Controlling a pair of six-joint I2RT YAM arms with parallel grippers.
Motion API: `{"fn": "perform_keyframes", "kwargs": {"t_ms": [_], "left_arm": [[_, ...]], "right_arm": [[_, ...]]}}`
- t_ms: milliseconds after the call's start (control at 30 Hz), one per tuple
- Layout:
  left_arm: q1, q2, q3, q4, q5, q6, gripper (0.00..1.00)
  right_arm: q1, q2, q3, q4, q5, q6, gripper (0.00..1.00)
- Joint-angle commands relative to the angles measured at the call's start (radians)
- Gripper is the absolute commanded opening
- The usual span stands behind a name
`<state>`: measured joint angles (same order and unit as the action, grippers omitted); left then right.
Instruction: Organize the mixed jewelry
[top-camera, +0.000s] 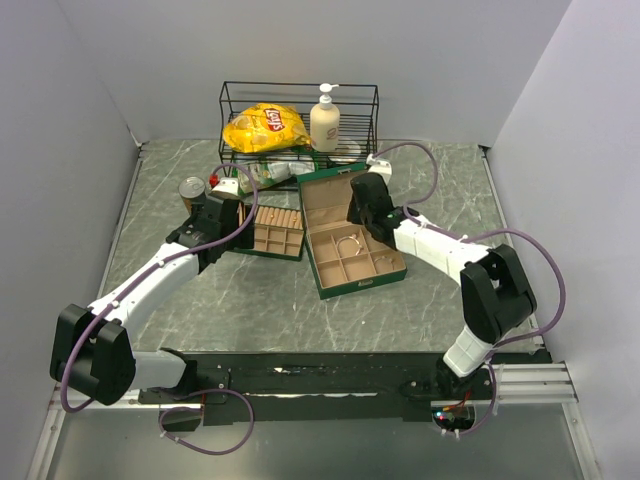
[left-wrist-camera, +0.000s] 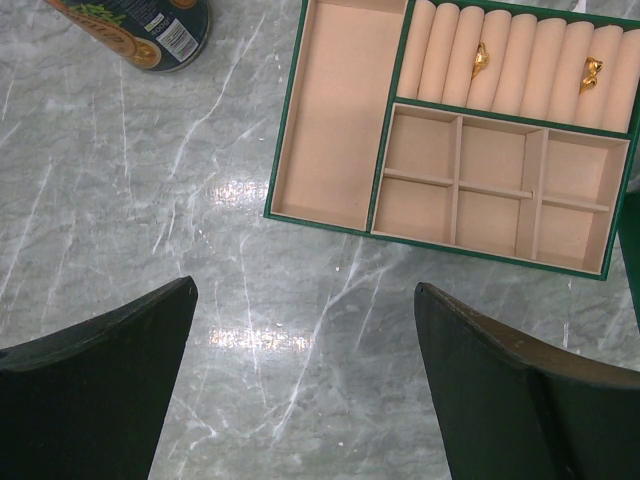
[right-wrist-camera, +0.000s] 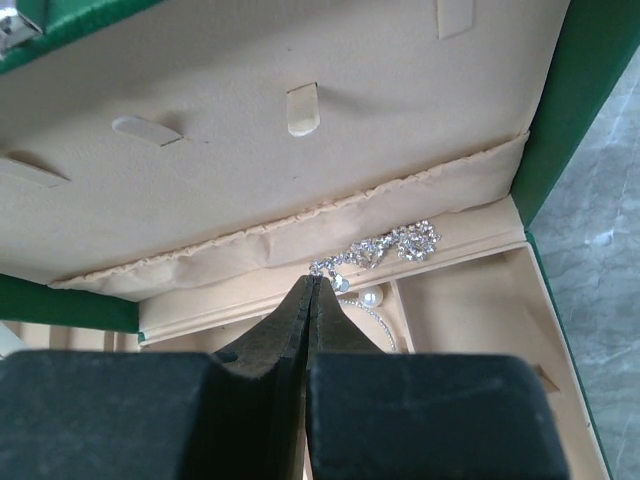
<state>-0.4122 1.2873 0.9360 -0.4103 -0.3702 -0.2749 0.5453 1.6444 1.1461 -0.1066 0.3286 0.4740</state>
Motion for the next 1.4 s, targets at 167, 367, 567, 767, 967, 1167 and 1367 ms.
{"fn": "perform_keyframes", "kwargs": {"t_ms": [167,367,567,767,967,1167,1367], "left_arm": [[-0.004,-0.009,0.030,-0.001,0.005,0.008,0.96],[-0.004,-0.011,0.030,-0.002,0.004,0.008,0.96],[-0.004,-0.013,0.030,0.001,0.005,0.008,0.96],[-0.004,-0.009,0.032,0.001,0.007,0.008,0.96],[-0.004,-0.008,0.030,-0.001,0.005,0.008,0.96],[-0.004,-0.008,0.030,-0.001,0.004,0.008,0.96],[-0.004,-0.003,0.032,-0.004,0.002,0.008,0.96]], "right_arm": [[-0.034,-0.118,0.093,-0.008,0.026,-0.054,0.00],[-0.053,-0.112,0.135,-0.011,0.013,-0.075,0.00],[-0.064,-0.109,0.168,-0.013,0.010,-0.092,0.00],[-0.071,-0.104,0.208,-0.015,0.003,-0.118,0.00],[-0.077,-0.075,0.242,-0.021,-0.028,-0.136,0.00],[-0.082,-0.043,0.271,-0.019,-0.029,-0.130,0.00],[-0.081,-0.040,0.277,-0.019,-0.057,-0.126,0.00]]}}
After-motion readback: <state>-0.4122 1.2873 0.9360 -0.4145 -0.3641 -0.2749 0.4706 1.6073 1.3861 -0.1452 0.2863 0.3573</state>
